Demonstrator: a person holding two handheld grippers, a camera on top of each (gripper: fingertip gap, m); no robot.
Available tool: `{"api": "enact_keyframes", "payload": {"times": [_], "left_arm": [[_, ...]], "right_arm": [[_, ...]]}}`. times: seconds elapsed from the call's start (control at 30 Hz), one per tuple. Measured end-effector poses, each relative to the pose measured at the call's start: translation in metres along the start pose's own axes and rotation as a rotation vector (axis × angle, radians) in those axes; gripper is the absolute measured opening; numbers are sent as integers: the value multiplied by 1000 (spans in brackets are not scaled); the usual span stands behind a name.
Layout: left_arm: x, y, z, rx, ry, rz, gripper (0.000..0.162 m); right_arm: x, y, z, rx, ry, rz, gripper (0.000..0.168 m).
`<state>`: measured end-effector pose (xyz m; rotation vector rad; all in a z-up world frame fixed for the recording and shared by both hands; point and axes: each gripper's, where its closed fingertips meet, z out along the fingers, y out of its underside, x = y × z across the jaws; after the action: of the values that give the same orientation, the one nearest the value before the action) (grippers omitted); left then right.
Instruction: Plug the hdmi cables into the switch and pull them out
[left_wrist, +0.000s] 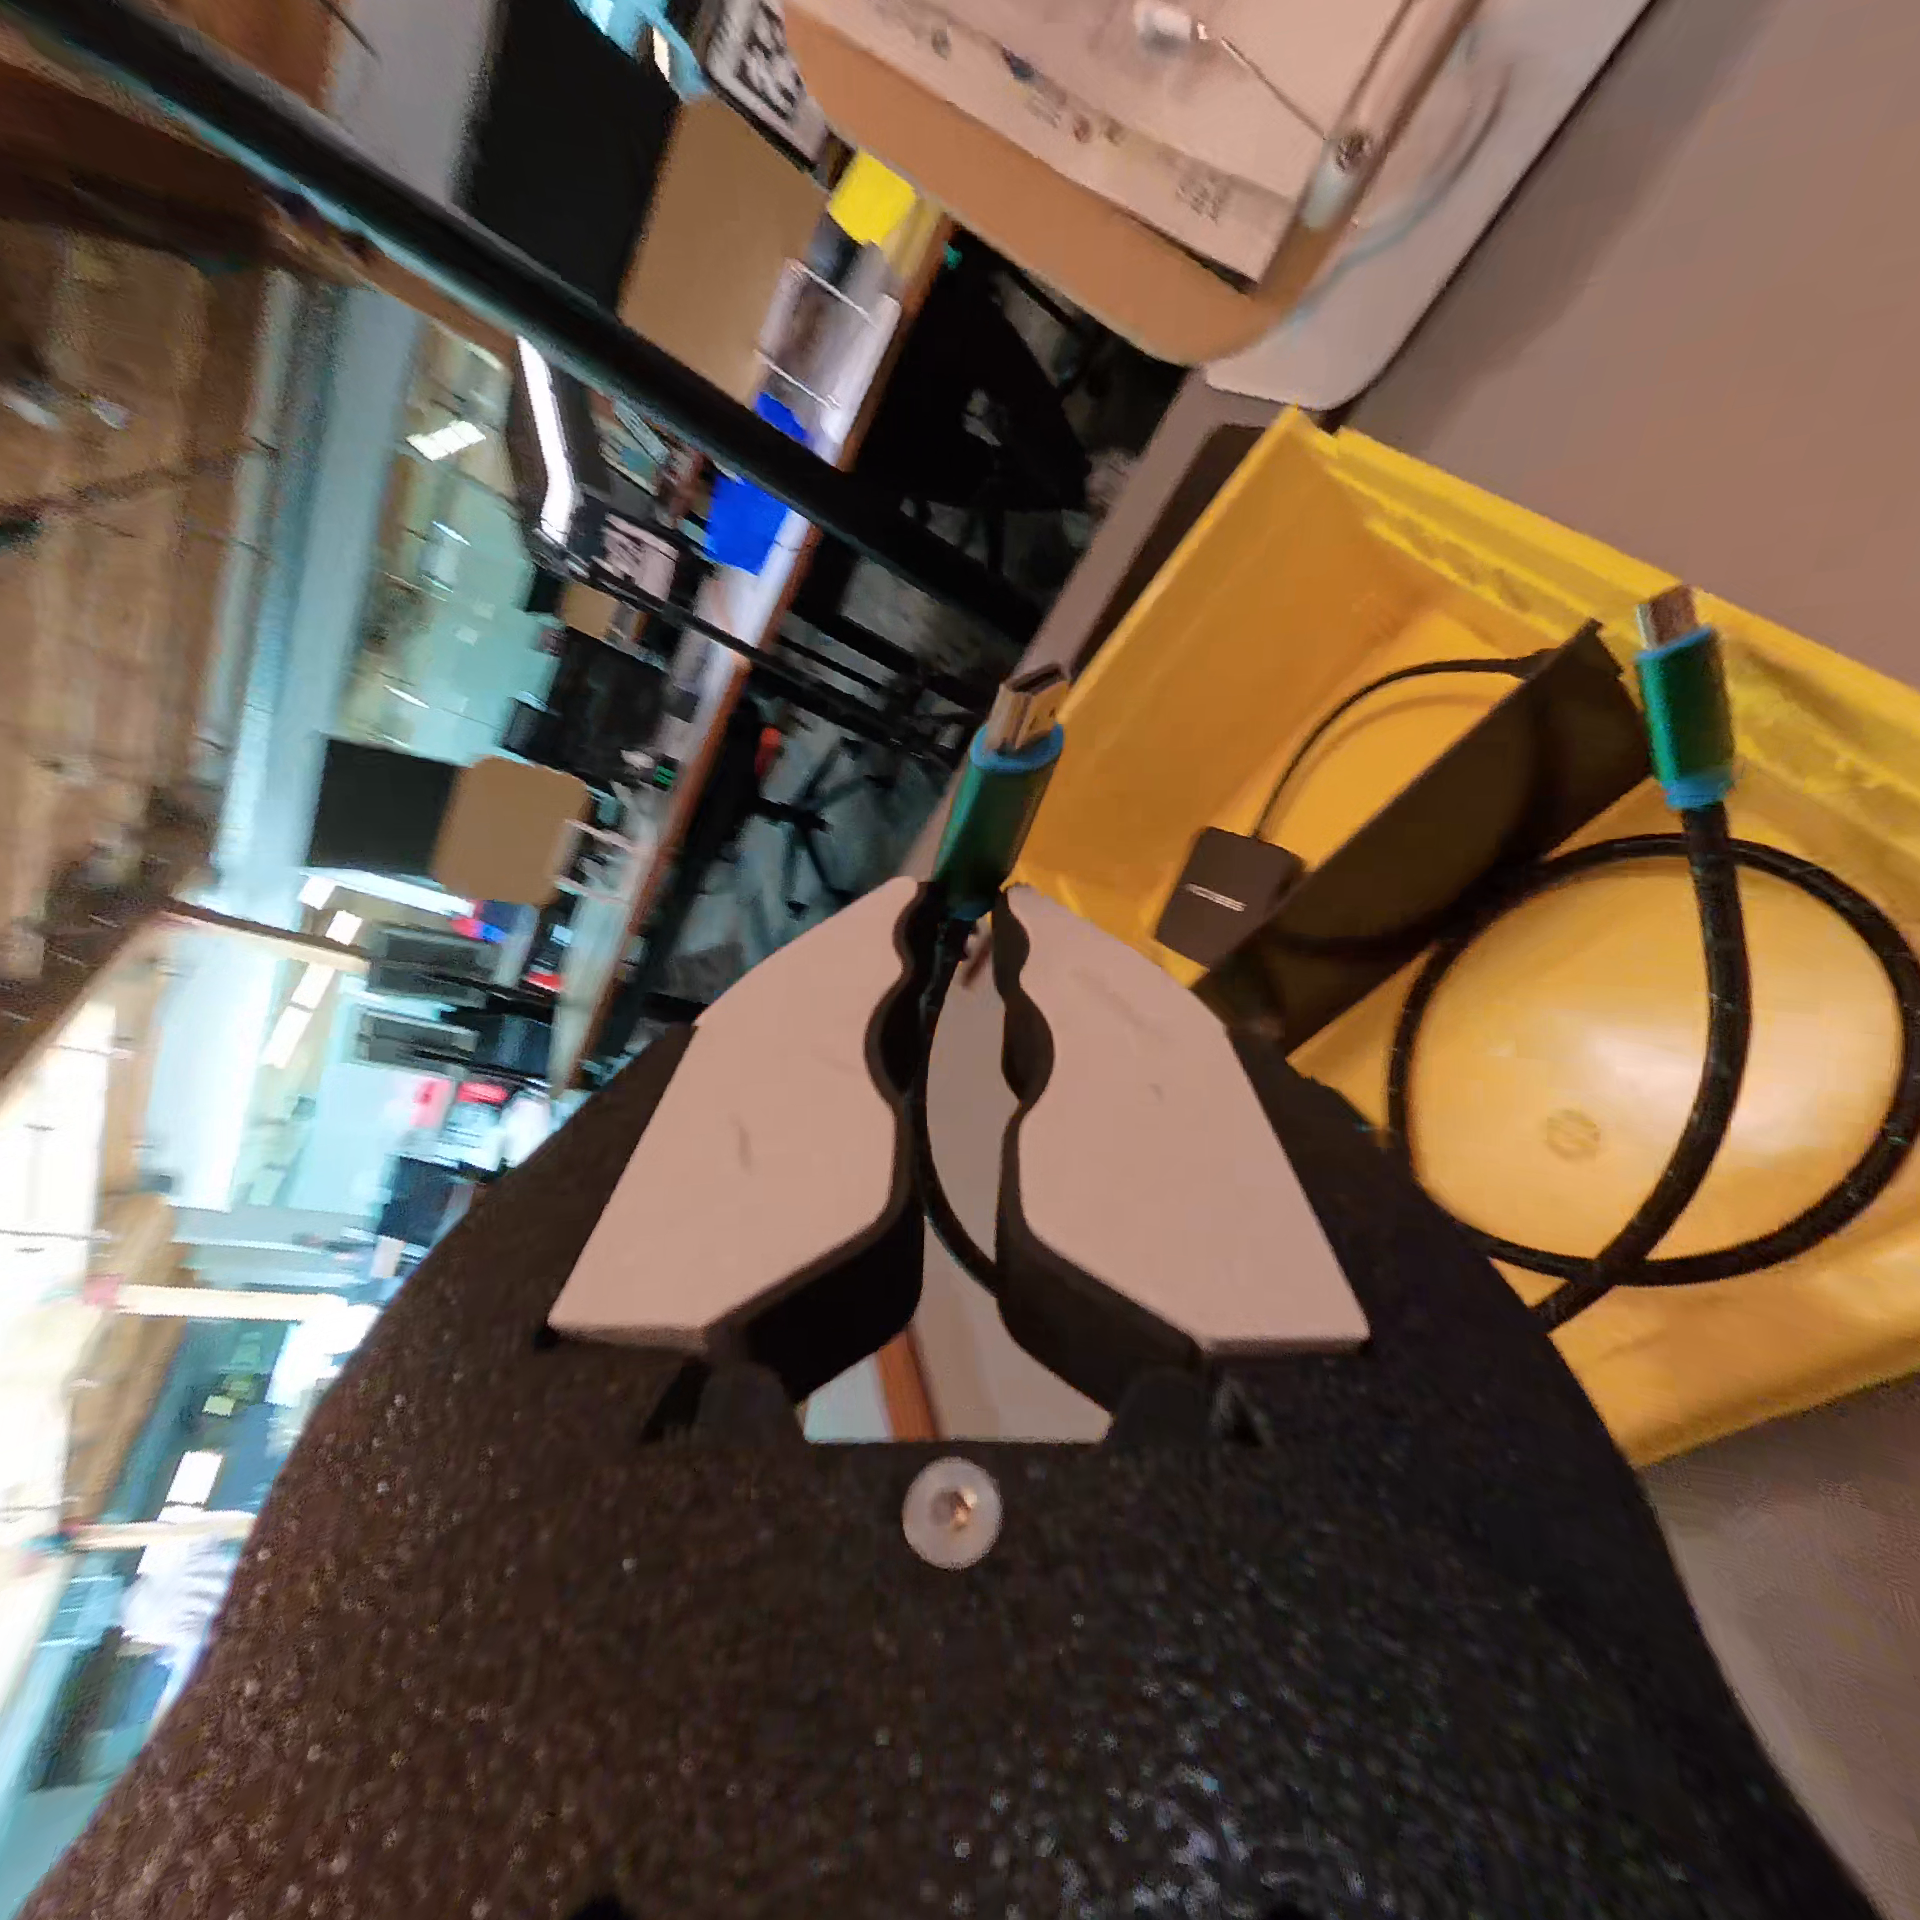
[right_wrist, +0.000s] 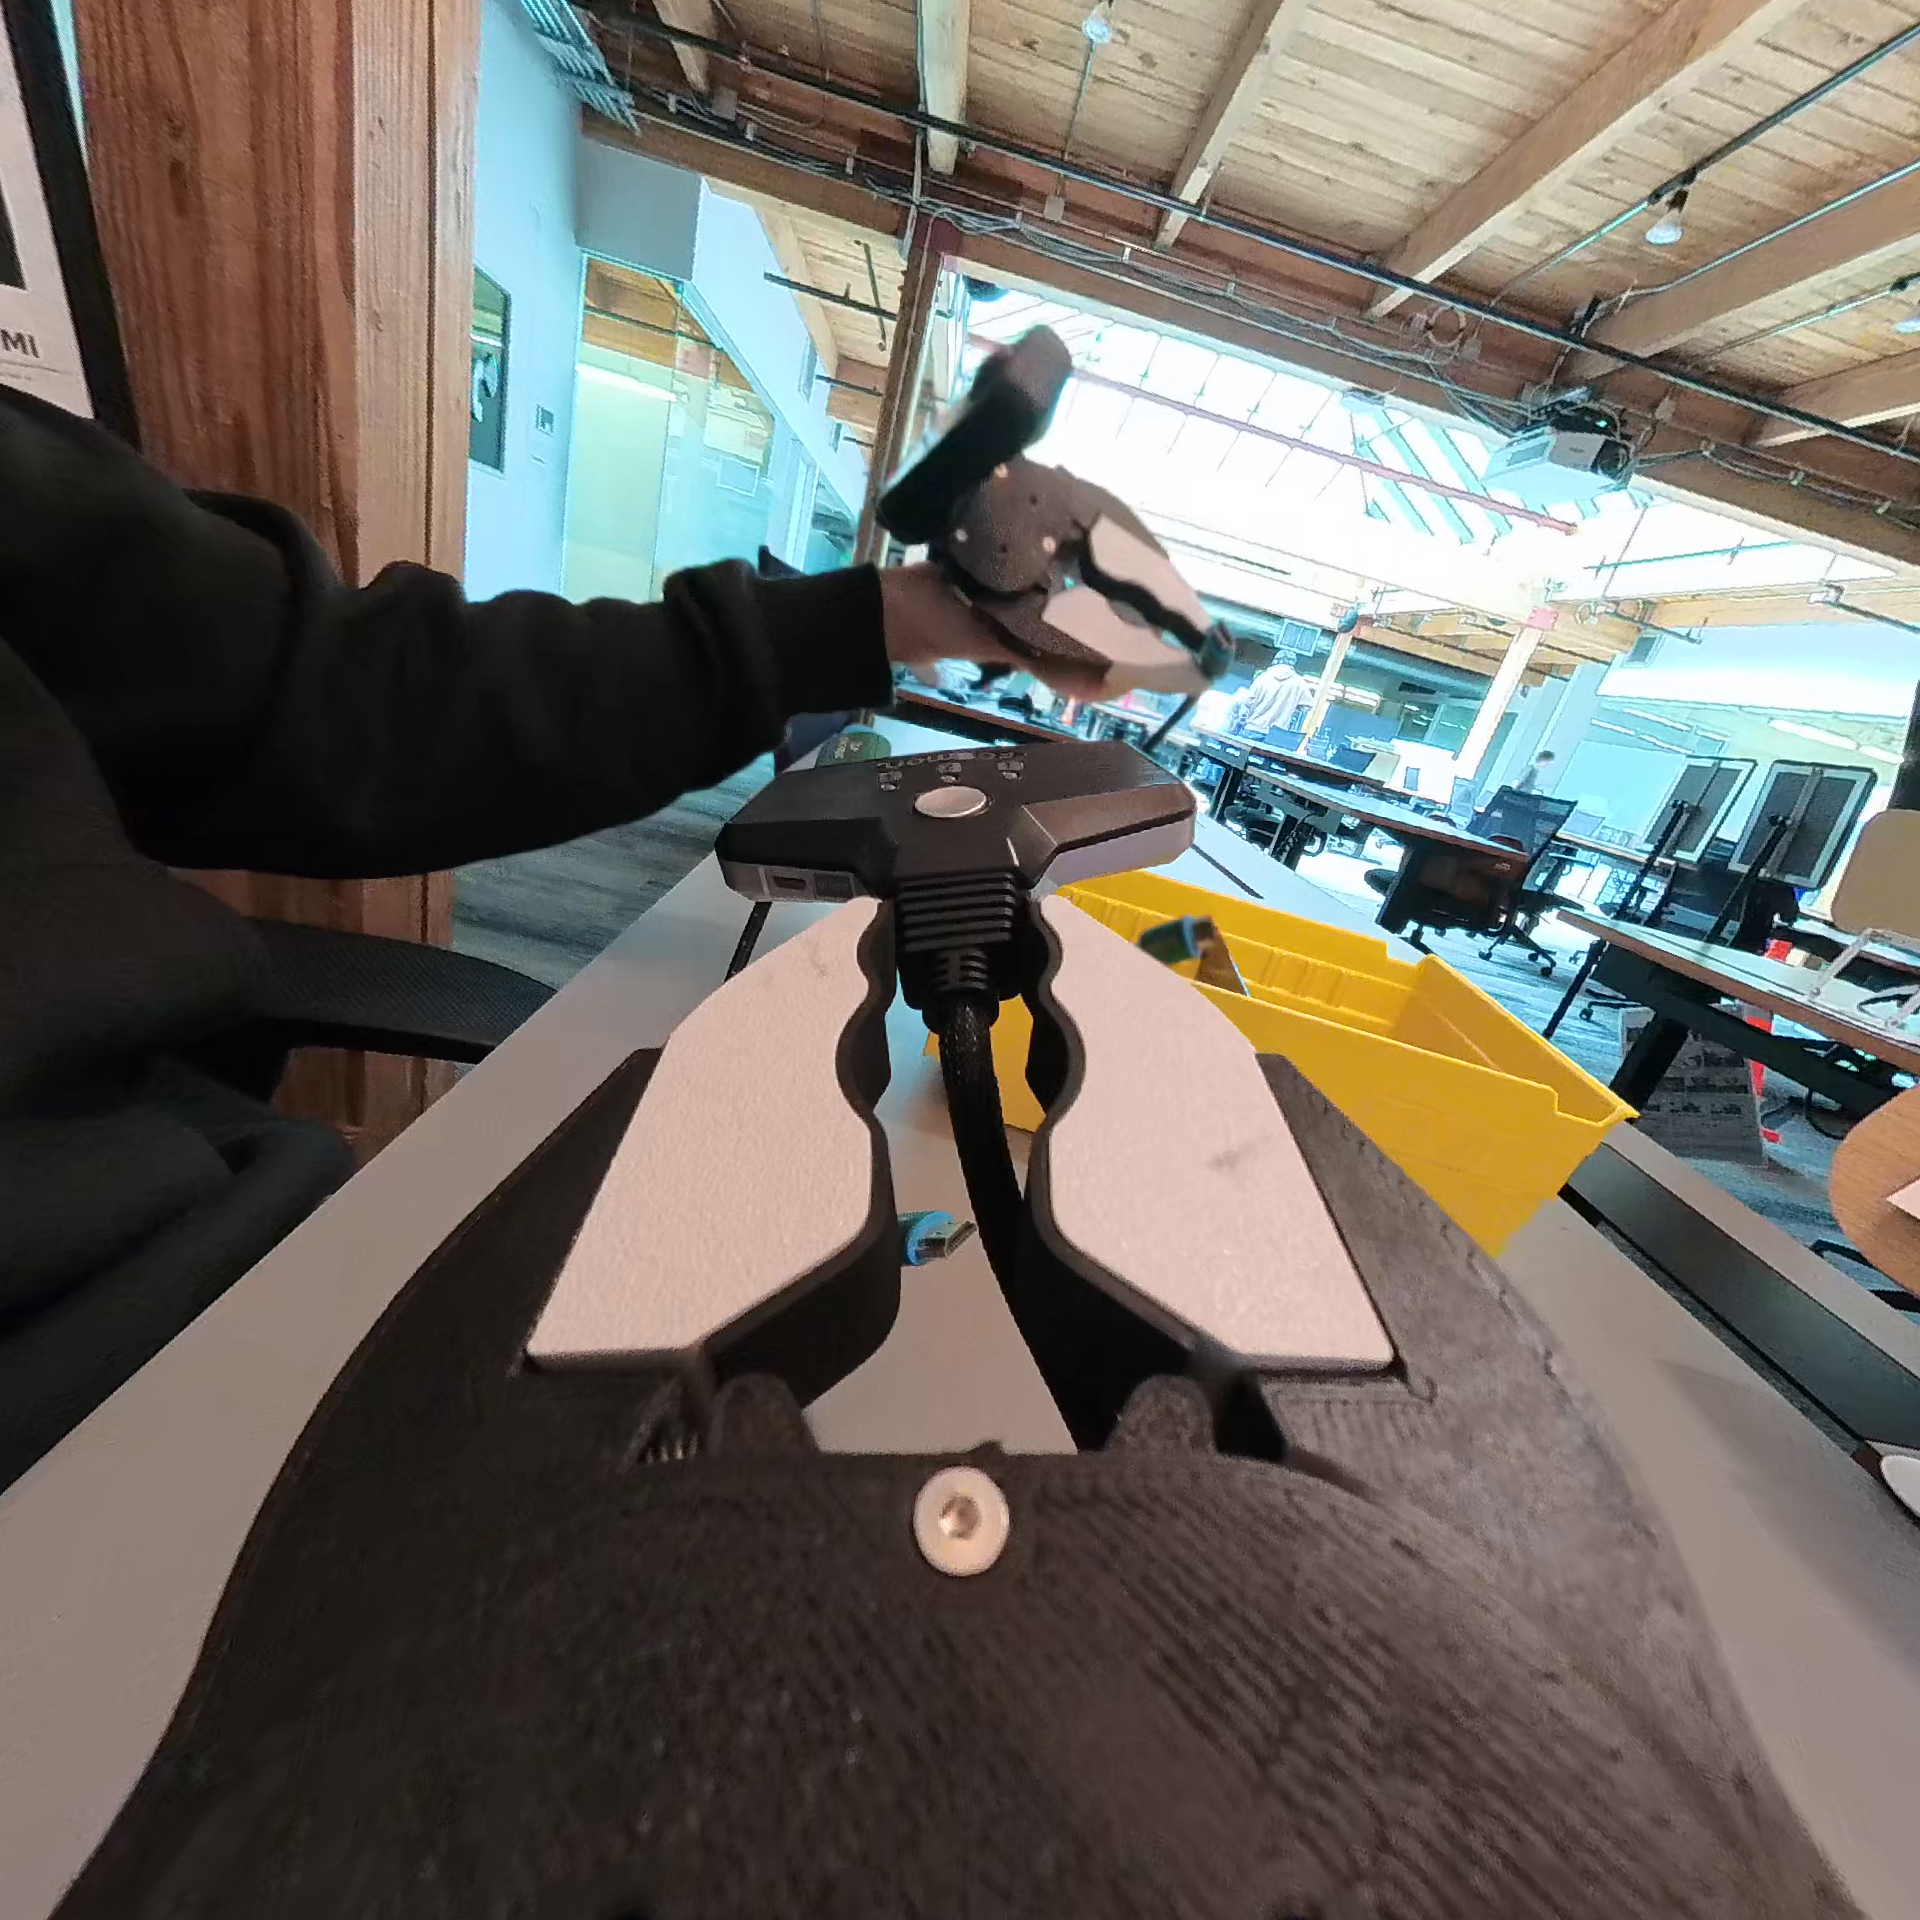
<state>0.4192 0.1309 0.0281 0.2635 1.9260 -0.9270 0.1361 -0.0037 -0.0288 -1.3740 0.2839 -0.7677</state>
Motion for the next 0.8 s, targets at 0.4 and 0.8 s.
{"api": "enact_keyframes", "payload": {"times": [0.4,0.8], "left_arm": [[-16,-68,-57,19,-173,176,9],[147,-96,-53,65,502,-234,9]], "right_arm": [[-5,-18,-14,85,-37,-26,23],[-2,-46,-34,236,-23,-17,23]]}}
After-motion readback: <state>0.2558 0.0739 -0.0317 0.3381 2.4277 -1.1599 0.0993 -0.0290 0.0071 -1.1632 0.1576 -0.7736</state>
